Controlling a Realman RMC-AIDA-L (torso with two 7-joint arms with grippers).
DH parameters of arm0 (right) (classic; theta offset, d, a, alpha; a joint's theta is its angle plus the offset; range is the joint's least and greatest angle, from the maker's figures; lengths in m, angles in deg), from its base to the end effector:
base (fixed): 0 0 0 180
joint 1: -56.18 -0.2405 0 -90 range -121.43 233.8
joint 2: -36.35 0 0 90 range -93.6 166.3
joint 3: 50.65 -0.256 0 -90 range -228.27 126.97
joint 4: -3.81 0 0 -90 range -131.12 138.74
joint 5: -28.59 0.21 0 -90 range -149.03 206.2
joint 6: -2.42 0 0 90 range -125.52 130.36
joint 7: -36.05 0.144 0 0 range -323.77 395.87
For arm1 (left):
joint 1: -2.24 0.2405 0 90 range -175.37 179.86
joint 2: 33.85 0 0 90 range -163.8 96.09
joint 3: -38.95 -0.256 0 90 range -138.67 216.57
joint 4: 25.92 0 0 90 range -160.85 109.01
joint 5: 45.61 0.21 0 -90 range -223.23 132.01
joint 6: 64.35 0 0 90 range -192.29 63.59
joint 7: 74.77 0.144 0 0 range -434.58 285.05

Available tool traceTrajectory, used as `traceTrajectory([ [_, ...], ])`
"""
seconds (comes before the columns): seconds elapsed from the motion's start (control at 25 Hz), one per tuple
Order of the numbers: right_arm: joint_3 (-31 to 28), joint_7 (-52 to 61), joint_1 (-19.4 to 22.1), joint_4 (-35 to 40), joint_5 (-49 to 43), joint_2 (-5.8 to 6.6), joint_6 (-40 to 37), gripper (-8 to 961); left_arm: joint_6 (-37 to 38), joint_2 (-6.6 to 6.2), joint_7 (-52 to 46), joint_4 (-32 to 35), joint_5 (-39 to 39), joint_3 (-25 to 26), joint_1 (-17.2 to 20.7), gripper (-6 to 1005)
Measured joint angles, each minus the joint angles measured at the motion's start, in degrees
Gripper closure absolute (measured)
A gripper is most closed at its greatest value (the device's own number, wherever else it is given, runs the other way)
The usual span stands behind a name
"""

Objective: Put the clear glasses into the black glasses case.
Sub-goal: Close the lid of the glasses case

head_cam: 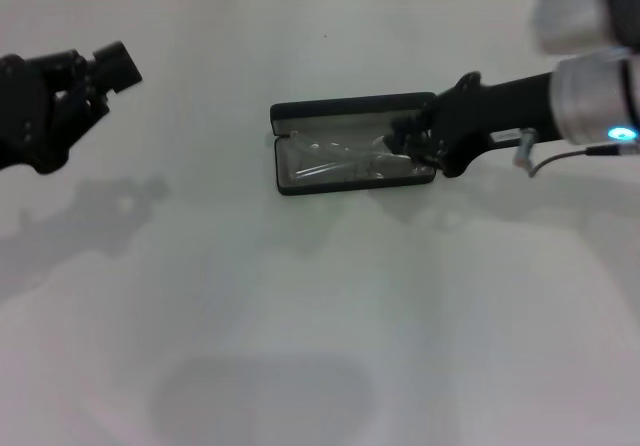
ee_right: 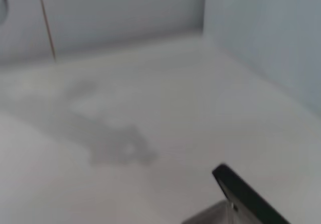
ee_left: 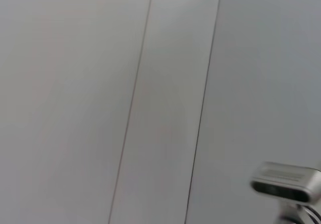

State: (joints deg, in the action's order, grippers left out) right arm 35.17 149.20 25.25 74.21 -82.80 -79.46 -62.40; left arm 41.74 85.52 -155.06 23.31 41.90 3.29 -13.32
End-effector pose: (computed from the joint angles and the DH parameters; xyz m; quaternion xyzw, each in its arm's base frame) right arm 0.1365 0.3707 -0.0233 -0.9775 0.1097 0.0872 0.1577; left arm -0.2663 0.2711 0.0865 -0.8548 -0.1604 -0.4456 0.2123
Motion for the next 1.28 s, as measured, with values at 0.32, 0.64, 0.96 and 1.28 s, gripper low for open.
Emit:
traceTrajectory([
  [0.32, -12.99, -25.32, 11.88, -10.75, 27.46, 0.19, -9.92, 805, -5.05, 0.07, -0.2, -6.93, -0.3, -1.51, -8.26, 901],
  [0.64, -24.48, -34.66, 11.26, -26.73, 30.34, 0.29, -20.82, 808, -21.59, 0.11, 0.21, -13.68, 1.55, -13.63, -18.93, 892],
  [0.96, -24.3, -34.97, 12.07, -29.23, 30.23, 0.19, -22.73, 807, -43.79, 0.44, -0.47, -24.94, 1.38, -18.29, -28.83, 883],
  [1.28, -24.04, -35.12, 9.81, -32.7, 30.29, -0.14, -22.87, 806, -51.13, 1.03, -0.06, -32.34, 1.37, -19.86, -30.55, 874],
])
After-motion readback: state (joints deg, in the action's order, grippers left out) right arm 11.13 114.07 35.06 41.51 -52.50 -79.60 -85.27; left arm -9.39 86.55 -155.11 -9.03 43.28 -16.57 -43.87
